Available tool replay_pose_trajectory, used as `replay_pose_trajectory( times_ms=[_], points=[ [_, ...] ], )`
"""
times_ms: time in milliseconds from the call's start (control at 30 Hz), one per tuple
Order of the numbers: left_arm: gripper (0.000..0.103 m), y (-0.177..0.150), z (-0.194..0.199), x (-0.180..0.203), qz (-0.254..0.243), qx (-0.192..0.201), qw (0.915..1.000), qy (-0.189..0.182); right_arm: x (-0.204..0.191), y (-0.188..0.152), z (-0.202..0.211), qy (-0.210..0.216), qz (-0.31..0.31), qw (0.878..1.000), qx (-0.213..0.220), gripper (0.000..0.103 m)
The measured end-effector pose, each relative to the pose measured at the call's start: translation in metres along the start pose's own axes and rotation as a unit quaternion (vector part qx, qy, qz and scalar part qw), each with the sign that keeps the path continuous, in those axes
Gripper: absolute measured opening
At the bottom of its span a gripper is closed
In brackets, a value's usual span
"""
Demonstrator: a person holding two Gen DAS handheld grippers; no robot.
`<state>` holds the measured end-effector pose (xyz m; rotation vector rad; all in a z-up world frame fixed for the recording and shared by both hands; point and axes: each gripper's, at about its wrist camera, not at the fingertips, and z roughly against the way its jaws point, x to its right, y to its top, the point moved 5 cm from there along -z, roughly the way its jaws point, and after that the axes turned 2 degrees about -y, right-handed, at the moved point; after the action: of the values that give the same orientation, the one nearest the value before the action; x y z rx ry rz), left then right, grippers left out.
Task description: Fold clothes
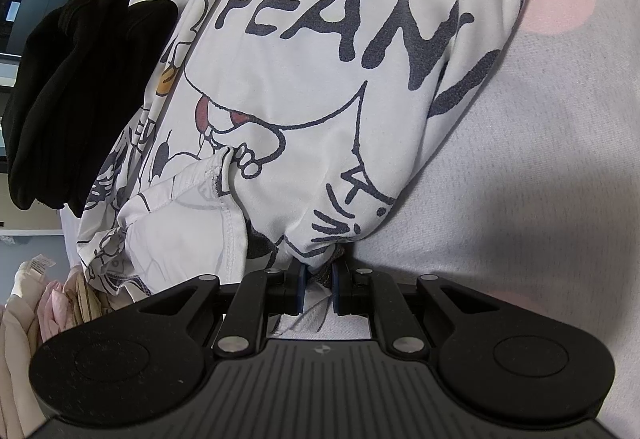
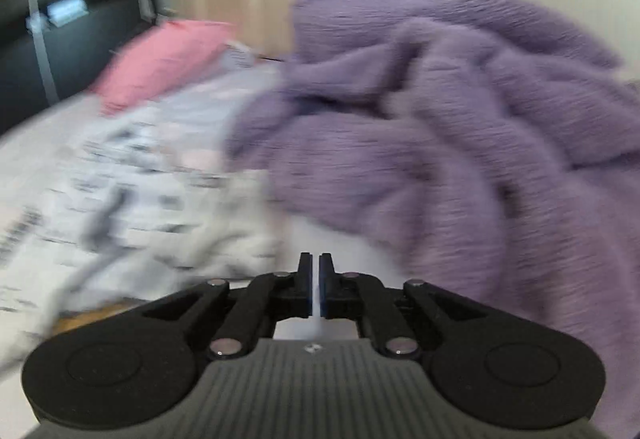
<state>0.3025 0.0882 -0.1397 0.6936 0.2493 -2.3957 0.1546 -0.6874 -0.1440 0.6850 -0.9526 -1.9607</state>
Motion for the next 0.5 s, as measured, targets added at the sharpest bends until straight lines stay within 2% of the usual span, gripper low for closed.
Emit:
replay_pose_trajectory(
  times_ms=[33,67,200,333,367,433,467,500],
  points=[
    [0.009,-0.001,0.004,0.004,-0.001,0.0,1.0,0.002,-0.009,-0.003,0.0,0.026,-0.001,1.0,-0.001,0.022],
    [0.009,0.0,0.005,0.005,-0.002,-0.001,1.0,0.003,-0.019,-0.006,-0.001,0.053,-0.001,0.999,-0.002,0.038],
    [0.009,-0.002,0.001,0.003,-0.002,-0.001,1.0,0.002,-0.056,-0.021,-0.007,0.132,0.059,0.989,-0.035,0.036],
    [0.009,-0.007,-0.005,0.008,-0.002,0.001,1.0,0.002,-0.071,-0.026,-0.011,0.115,0.105,0.988,-0.025,0.035],
    [0.009,-0.007,-0.003,0.012,-0.002,0.002,1.0,0.003,-0.073,-0.025,-0.015,0.118,0.103,0.987,-0.025,0.034],
    [0.009,-0.009,0.0,0.019,-0.002,0.003,1.0,0.003,-0.078,-0.023,-0.019,0.119,0.106,0.987,-0.026,0.017],
    [0.009,-0.008,-0.001,0.02,-0.002,0.003,1.0,0.003,-0.081,-0.022,-0.02,0.115,0.111,0.987,-0.026,0.002],
    [0.009,-0.009,-0.001,0.021,-0.002,0.003,1.0,0.004,-0.083,-0.021,-0.019,0.105,0.118,0.987,-0.023,0.002]
  ],
)
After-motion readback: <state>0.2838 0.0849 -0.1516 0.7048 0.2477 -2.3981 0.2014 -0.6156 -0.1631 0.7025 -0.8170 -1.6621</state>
